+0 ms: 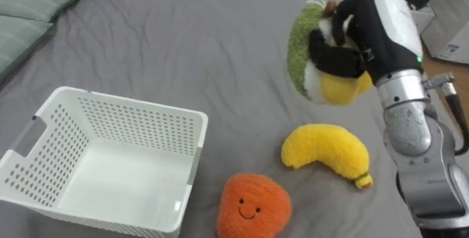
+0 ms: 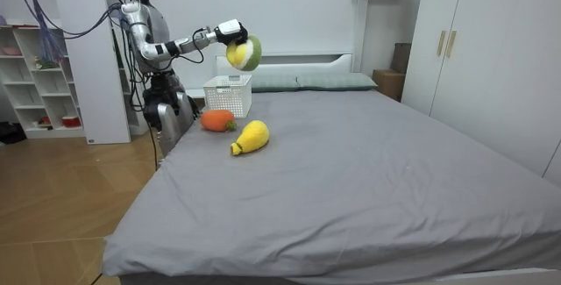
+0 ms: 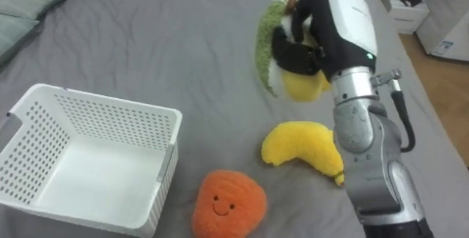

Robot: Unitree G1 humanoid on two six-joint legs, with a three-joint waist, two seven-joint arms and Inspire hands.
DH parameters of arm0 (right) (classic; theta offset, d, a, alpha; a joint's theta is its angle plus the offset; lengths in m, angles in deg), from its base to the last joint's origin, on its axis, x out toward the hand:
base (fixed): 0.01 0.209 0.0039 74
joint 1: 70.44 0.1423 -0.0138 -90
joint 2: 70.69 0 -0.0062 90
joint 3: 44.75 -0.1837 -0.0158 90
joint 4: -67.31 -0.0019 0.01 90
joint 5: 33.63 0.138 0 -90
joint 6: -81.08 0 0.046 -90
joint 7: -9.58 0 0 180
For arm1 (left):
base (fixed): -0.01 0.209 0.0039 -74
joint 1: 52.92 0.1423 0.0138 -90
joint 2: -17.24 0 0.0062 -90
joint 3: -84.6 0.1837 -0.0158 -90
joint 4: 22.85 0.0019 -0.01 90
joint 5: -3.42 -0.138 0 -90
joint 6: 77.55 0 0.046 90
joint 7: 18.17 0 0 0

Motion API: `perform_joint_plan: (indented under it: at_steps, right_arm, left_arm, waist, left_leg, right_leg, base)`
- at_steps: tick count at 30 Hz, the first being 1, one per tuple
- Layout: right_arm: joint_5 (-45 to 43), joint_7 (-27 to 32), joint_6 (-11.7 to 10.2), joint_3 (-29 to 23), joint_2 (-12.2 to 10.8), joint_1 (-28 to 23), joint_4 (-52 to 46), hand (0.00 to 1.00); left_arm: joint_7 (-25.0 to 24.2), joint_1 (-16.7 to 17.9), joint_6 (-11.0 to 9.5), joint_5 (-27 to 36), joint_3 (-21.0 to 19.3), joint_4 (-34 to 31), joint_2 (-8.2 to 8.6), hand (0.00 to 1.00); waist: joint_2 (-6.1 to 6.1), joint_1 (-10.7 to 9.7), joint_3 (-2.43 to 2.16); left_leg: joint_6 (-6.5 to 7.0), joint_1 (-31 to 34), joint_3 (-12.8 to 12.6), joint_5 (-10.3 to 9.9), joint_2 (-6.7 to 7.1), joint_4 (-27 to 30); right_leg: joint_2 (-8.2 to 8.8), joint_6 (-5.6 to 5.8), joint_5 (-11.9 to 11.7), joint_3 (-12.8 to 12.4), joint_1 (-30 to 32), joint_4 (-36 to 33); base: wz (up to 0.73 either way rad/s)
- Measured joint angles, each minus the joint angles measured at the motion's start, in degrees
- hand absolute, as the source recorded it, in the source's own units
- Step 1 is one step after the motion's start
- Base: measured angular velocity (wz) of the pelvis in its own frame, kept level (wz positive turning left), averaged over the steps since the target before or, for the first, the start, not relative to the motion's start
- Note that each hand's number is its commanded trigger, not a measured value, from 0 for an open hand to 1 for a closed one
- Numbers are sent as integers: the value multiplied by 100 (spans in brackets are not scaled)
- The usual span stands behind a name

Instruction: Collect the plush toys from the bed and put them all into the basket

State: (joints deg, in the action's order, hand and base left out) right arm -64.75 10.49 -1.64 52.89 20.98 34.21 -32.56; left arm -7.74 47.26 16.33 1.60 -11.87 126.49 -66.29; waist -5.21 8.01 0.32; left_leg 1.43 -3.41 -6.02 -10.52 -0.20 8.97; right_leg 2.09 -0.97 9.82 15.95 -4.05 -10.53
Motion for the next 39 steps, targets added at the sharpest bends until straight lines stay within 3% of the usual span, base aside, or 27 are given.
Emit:
perform_joint_plan:
  at_steps: [3,7,15,19,22,29,31,32,39]
  right_arm:
    - [10,-196,9,82,-210,124,-1,100]
    - [14,-374,131,571,-209,148,28,100]
    - [78,-491,204,1349,-286,146,138,100]
    - [81,-516,240,1533,-583,154,626,100]
    - [81,-530,293,1767,-680,154,958,100]
    - [124,-612,295,1919,-694,149,1366,100]
    - [129,-591,275,1934,-696,149,1396,47]
    - [128,-576,273,1953,-694,149,1412,0]
    - [130,-457,200,2282,-705,150,1607,0]
  left_arm:
    - [0,75,-39,1,0,-256,61,0]
    - [30,130,-42,18,-1,-312,106,0]
    - [52,199,11,4,-15,-329,111,0]
    - [3,170,111,6,-7,-481,124,0]
    - [55,141,111,5,-7,-482,102,0]
    - [250,160,125,5,-10,-407,111,0]
    - [253,142,128,7,-3,-412,110,0]
    - [254,124,127,8,-3,-413,109,0]
    - [244,-157,121,3,9,-421,111,0]
  waist:
    - [-70,167,-13]
    - [-117,555,12]
    - [-144,1099,58]
    - [-206,1231,37]
    - [-220,1378,40]
    - [-260,1447,64]
    - [-251,1446,71]
    - [-250,1446,71]
    - [-202,1480,102]
  left_leg:
    - [1,81,133,0,16,48]
    - [8,119,209,1,28,55]
    - [36,323,519,30,115,140]
    - [42,514,796,66,186,250]
    - [45,509,842,82,199,253]
    - [43,566,916,91,215,288]
    - [43,566,914,92,213,288]
    - [42,567,916,92,213,288]
    - [39,588,935,96,216,273]
  right_leg:
    - [31,3,1,166,-4,13]
    - [48,4,0,326,-26,13]
    - [127,33,18,636,3,16]
    - [168,45,25,922,20,77]
    - [176,46,26,966,7,76]
    - [186,48,24,1055,8,78]
    - [180,48,22,1033,-4,81]
    - [178,49,22,1035,-7,82]
    - [178,49,22,1062,5,86]
  base:
    - [21]
    - [12]
    - [21]
    - [34]
    - [10]
    - [6]
    - [0]
    - [0]
    - [1]
